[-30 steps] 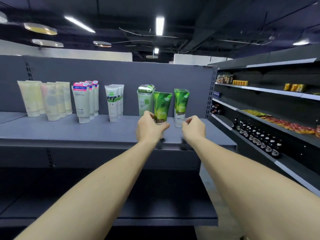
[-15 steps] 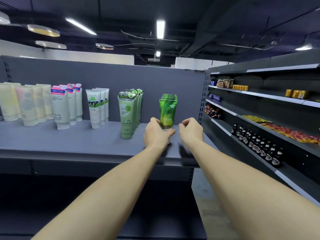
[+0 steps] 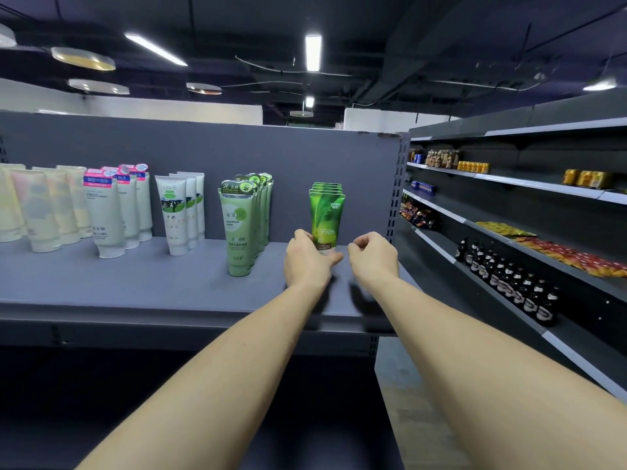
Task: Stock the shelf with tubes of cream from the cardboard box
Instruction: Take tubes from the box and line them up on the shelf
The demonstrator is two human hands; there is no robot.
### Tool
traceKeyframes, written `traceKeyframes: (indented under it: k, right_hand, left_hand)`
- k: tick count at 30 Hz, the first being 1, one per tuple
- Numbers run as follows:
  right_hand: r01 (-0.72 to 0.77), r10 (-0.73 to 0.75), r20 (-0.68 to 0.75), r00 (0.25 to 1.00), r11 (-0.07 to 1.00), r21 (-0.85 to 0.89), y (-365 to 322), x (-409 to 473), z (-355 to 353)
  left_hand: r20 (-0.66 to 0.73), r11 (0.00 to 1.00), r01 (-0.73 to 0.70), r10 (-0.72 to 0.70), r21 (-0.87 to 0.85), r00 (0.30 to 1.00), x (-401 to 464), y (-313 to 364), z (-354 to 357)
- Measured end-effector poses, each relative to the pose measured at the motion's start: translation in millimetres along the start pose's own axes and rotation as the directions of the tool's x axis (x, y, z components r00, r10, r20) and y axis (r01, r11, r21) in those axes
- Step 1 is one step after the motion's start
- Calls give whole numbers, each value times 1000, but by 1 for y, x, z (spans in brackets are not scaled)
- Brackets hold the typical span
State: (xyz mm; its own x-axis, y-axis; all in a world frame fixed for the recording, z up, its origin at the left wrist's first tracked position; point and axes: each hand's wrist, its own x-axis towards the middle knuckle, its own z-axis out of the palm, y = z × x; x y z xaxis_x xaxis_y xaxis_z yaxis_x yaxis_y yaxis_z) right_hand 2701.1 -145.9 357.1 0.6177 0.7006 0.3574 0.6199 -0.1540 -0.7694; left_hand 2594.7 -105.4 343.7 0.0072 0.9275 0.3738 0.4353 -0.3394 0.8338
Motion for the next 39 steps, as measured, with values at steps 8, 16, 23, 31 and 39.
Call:
traceKeyframes:
  k: [8,16,23,31,39]
  right_hand:
    - [33,-33,35,999,999,7,-3,-28,-11]
    - [36,-43,65,997,995,93,-24,-77,-8]
    - [16,-30,87,996,987,159,-47,-145,5]
    - [-67,29,212,977,982,176,-62,-235,43]
    - [-181,143,373,917,981,69,-35,-328,90]
  left_hand:
    - [-21,970,-26,32,243,999,-20,-5,-29]
    - [-1,852,-65,77,520,997,-63,-22,-97]
    - [3,809,-69,84,584,996,-111,-56,-170]
    - [40,826,-12,-13,563,999,-162,-105,-240]
    - [156,858,130,-236,496,959,-216,-172,-264]
